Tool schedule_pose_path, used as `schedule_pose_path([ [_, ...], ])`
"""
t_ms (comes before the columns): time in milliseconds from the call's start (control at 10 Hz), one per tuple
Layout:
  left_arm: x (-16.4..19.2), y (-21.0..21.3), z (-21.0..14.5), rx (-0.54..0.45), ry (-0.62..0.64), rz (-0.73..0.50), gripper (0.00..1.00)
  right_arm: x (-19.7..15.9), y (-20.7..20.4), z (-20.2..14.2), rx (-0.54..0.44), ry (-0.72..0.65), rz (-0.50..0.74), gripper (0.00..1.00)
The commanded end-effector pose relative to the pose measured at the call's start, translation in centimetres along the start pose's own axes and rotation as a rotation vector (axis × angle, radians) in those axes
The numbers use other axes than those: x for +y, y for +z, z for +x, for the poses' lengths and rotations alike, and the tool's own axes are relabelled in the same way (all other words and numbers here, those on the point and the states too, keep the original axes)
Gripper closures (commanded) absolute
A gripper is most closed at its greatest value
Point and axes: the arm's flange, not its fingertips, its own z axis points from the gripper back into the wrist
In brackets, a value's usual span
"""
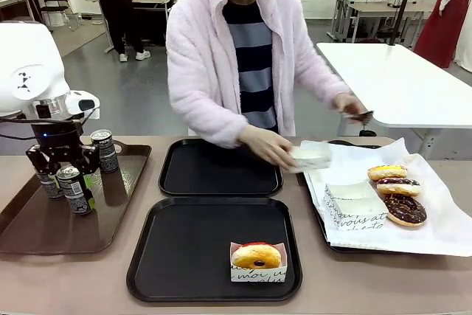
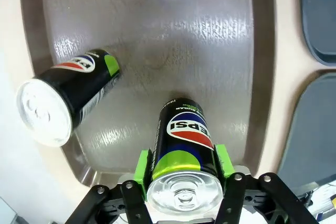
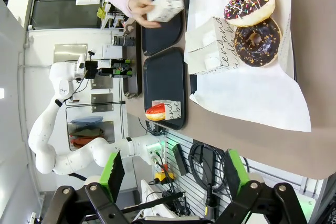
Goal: Set up donuts and drinks on trays.
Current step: Pick up one Pepsi coke and place it on the Flat Tray.
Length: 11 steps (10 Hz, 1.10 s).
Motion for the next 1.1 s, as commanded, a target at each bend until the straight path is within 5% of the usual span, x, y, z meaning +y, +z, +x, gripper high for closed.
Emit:
schedule_pose_path([
  [0, -2.1, 5.4, -3.2, -0.027, 0.002, 0.008, 1.00, -0.1, 0.0, 0.2, -0.010, 0.016, 0.023, 0.00],
  [300, -4.6, 10.2, -7.3, -0.075, -0.013, 0.050, 1.00, -0.1, 0.0, 0.2, -0.010, 0.016, 0.023, 0.00],
  [700, -4.2, 9.7, -6.9, -0.070, -0.036, 0.043, 1.00, -0.1, 0.0, 0.2, -0.010, 0.016, 0.023, 0.00],
  [800, -4.5, 10.2, -7.8, -0.055, -0.031, 0.049, 0.42, -0.1, 0.0, 0.2, -0.010, 0.016, 0.023, 0.00],
  [1000, -7.4, 9.8, -7.7, -0.147, -0.039, 0.016, 0.42, -0.1, 0.0, 0.2, -0.010, 0.016, 0.023, 0.00],
])
